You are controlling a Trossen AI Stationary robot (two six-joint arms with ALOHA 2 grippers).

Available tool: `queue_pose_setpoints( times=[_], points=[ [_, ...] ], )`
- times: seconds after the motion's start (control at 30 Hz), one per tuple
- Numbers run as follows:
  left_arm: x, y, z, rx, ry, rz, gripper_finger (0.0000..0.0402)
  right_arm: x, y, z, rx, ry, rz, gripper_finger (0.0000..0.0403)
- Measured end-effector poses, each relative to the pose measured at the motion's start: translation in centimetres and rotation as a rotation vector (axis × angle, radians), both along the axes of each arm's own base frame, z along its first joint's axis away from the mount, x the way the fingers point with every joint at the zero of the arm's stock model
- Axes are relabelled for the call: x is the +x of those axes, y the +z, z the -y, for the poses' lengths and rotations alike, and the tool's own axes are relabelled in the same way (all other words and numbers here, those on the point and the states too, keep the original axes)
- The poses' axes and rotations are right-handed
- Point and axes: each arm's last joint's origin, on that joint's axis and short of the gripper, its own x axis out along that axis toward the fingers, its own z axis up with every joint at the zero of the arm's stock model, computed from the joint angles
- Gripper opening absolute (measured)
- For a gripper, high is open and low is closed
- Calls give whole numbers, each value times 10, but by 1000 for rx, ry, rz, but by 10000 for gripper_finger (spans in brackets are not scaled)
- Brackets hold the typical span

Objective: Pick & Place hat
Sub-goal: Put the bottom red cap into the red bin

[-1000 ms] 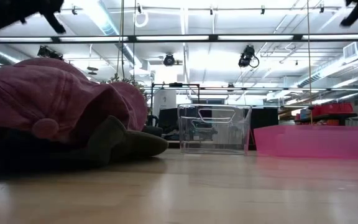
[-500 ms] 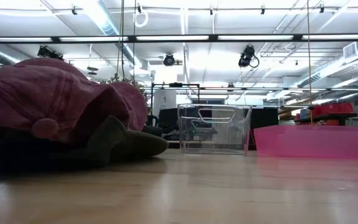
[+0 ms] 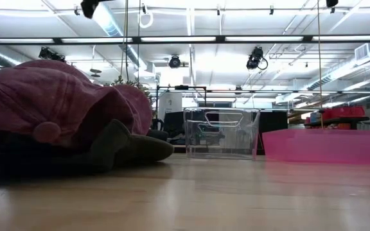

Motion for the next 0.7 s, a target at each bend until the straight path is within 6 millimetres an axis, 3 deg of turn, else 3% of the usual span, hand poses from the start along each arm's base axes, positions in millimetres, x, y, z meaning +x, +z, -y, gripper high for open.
queue_pose_setpoints(
  times=[0.13, 0.3, 0.47, 0.7],
  points=[
    [3, -5, 1, 34, -25, -57, 129, 7, -3, -1, -7, -1, -27, 91],
    [2, 10, 0, -38, -1, 112, 130, 9, 4, 0, -78, -18, 18, 95],
    [2, 27, 1, -49, -19, 292, 119, 5, 21, 2, -130, -96, 170, 88],
    [2, 31, 1, -81, -18, 335, 119, 2, 25, 2, -133, -93, 210, 86]
  ],
)
